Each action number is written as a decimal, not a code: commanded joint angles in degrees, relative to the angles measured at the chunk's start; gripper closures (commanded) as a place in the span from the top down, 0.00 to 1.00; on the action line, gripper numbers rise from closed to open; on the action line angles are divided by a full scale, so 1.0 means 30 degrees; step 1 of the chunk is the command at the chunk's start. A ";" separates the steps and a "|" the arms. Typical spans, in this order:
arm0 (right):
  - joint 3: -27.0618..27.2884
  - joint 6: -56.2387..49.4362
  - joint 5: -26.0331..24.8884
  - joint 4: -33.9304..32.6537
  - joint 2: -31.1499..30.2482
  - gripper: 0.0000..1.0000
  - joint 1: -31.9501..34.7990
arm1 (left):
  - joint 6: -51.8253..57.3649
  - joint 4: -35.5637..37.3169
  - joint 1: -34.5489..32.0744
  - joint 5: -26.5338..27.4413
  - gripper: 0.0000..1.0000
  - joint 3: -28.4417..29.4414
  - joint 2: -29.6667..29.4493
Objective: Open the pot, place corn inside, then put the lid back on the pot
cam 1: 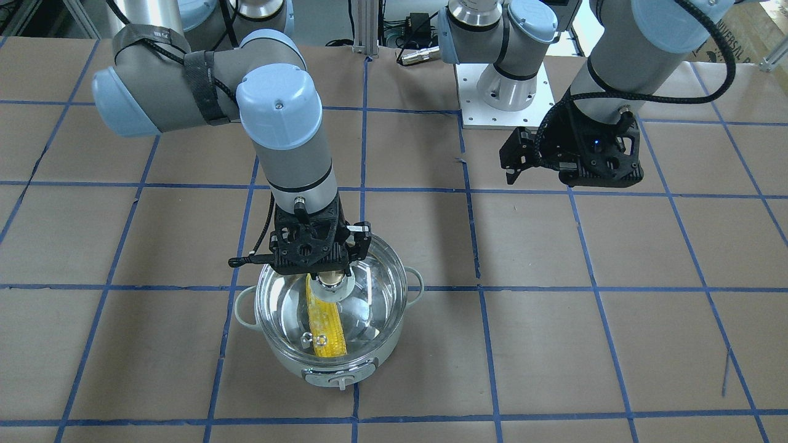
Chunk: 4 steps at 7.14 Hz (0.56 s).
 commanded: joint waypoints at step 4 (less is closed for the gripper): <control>0.0061 -0.0175 0.0274 -0.0111 0.0092 0.40 -0.0028 | -0.0004 -0.0023 -0.0019 -0.0032 1.00 0.0128 -0.0017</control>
